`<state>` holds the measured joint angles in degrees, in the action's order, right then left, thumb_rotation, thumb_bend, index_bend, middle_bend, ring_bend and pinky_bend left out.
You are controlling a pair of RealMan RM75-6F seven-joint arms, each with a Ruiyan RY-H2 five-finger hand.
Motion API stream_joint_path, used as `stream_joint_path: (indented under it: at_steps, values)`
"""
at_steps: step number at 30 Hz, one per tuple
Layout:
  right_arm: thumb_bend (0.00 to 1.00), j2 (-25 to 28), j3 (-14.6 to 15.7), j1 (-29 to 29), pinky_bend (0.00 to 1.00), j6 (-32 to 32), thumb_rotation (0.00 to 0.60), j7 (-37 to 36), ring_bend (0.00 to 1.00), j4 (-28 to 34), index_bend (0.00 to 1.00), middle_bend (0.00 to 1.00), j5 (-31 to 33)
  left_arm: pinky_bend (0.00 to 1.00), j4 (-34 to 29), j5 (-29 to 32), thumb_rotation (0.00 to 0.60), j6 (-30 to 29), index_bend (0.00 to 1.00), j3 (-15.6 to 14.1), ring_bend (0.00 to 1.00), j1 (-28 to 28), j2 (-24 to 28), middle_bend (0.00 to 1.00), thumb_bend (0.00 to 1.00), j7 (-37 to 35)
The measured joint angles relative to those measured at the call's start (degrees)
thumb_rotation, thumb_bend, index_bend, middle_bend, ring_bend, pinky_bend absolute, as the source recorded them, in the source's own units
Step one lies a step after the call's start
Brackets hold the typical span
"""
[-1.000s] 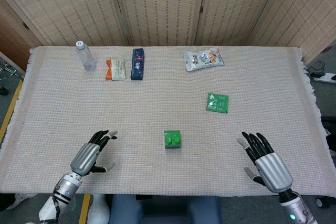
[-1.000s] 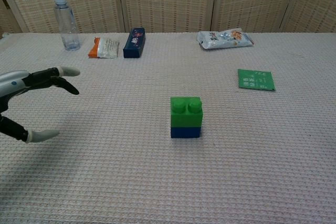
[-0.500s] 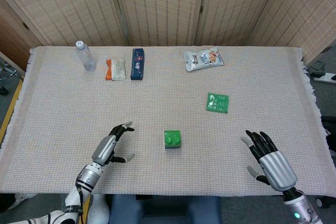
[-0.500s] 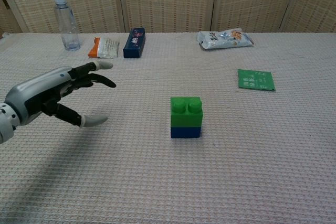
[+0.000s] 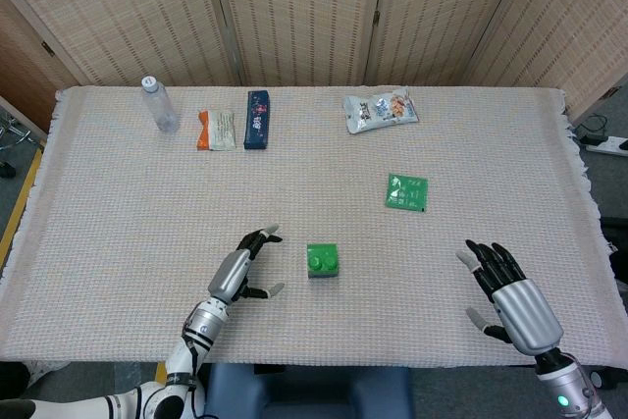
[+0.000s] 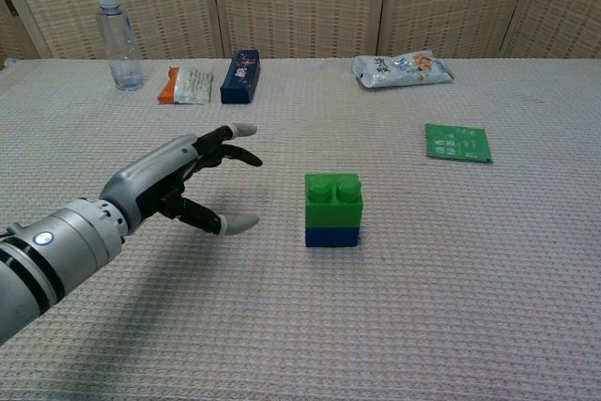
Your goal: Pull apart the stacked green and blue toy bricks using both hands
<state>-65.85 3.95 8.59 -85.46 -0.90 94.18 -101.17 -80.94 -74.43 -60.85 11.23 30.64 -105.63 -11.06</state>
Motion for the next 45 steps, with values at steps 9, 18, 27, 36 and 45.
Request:
stream_joint_path:
  at_steps: [9, 18, 27, 36, 45]
  values:
    - [0.36, 0.08, -0.2, 0.36, 0.0, 1.11, 0.6, -0.75, 0.0, -0.51, 0.0, 0.0, 0.79, 0.04, 5.58, 1.7, 0.6, 1.18, 0.03, 1.46, 0.08, 2.04, -4.38, 0.24, 0.29, 0.05]
    - [0.36, 0.02, -0.67, 0.41, 0.0, 1.73, 0.6, -0.71, 0.0, -0.61, 0.0, 0.0, 1.99, 0.04, 7.92, 1.98, 0.6, 3.88, 0.05, 2.06, 0.08, 3.87, -5.91, 0.26, 0.29, -2.93]
    - [0.36, 0.37, -0.88, 0.42, 0.0, 2.01, 0.6, -1.37, 0.0, -0.57, 0.0, 0.0, 2.57, 0.02, 9.87, 1.52, 0.6, 3.7, 0.06, 2.83, 0.08, 5.23, -8.45, 0.28, 0.29, -3.8]
    - [0.36, 1.25, -0.45, 0.55, 0.0, 1.83, 0.6, -3.6, 0.0, -0.62, 0.0, 0.0, 1.64, 0.02, 14.04, 0.77, 0.6, 3.05, 0.08, 3.55, 0.09, 6.82, -12.0, 0.3, 0.29, -4.7]
    - [0.36, 1.71, -0.51, 0.35, 0.0, 1.62, 0.6, -4.64, 0.0, -0.86, 0.0, 0.0, 2.05, 0.02, 17.0, 1.09, 0.6, 3.62, 0.12, 4.44, 0.12, 8.1, -13.99, 0.38, 0.29, -5.3]
